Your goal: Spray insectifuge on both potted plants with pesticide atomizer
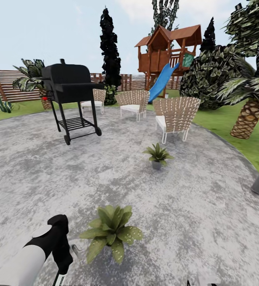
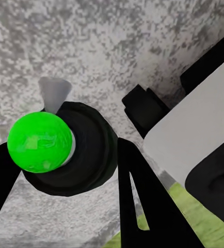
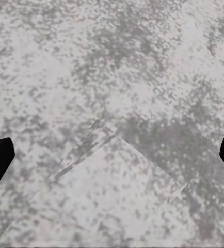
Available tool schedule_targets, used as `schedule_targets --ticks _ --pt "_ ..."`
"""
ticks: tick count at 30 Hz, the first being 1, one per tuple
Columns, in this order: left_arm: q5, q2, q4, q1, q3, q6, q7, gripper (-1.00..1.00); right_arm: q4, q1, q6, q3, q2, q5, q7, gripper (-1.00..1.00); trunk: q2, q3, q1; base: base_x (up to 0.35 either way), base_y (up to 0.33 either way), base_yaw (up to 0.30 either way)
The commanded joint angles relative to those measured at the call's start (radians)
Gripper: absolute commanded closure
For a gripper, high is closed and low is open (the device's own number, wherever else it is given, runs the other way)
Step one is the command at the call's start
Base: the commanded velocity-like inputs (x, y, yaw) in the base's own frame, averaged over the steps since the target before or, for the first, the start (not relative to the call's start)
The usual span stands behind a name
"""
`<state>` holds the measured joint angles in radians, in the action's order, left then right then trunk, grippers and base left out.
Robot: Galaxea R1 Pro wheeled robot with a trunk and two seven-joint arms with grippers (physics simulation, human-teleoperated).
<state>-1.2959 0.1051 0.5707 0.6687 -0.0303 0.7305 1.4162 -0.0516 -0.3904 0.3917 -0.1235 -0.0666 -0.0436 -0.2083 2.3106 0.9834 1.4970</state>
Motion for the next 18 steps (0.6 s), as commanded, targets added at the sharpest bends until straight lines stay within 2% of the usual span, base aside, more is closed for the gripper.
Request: schedule_targets --ticks 1,8,14,18 --pt "-0.003 0.001 0.001 0.0 -0.003 0.011 0.007 1.0 0.001 -0.001 0.003 -0.008 0.0 -0.005 -0.004 -1.0 0.0 0.001 -0.001 -0.172 0.28 -0.245" --pt "0.0 -0.001 0.001 0.0 -0.002 0.013 -0.033 1.0 0.002 -0.001 0.002 -0.008 0.0 -0.005 -0.004 -1.0 0.0 0.001 -0.001 -0.126 0.287 -0.29" --pt "0.0 -0.003 0.001 0.001 -0.002 0.015 -0.034 1.0 0.002 -0.001 0.002 -0.008 0.0 -0.005 -0.004 -1.0 0.0 0.001 -0.001 0.164 0.261 -0.299" --pt "0.0 -0.015 0.003 0.002 -0.003 0.014 -0.035 1.0 0.002 -0.001 0.002 -0.008 0.0 -0.004 -0.004 -1.0 0.0 0.001 -0.001 0.052 0.051 -0.286"
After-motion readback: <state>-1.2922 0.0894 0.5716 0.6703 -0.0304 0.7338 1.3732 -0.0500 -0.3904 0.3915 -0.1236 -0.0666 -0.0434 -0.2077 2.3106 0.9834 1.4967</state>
